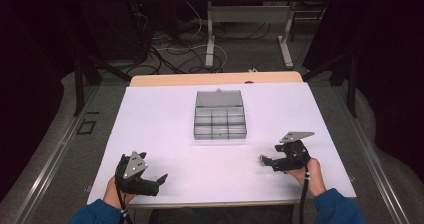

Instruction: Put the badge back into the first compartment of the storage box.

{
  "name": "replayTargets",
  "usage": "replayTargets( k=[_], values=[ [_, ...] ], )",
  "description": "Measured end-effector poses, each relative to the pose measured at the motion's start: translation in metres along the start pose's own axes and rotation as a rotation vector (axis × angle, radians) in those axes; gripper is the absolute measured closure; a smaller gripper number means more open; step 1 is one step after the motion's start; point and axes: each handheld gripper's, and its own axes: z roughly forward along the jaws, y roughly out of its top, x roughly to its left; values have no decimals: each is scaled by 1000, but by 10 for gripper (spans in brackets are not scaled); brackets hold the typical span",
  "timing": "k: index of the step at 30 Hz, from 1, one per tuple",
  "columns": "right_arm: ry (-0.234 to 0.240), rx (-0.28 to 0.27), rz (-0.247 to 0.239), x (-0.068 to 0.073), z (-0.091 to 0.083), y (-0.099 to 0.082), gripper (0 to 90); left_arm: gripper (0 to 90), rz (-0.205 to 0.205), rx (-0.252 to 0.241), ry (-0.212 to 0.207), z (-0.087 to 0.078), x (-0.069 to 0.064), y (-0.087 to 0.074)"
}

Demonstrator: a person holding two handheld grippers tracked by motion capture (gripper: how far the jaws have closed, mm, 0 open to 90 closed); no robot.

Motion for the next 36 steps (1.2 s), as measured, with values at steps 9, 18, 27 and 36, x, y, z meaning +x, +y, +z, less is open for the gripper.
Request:
replayTargets(
  k=[9, 18, 27, 36],
  values=[
    [22, 66, 3, 1, 13, 5, 425, 2, 10, 7, 9, 1, 0, 0],
    [18, 129, -2, 5, 23, 6, 572, 1, 23, 8, 15, 0, 1, 0],
    [36, 139, 7, 5, 23, 6, 604, 2, 12, 5, 10, 0, 0, 0],
    [32, 114, 38, 6, 19, 6, 693, 2, 13, 4, 9, 0, 0, 0]
  ],
)
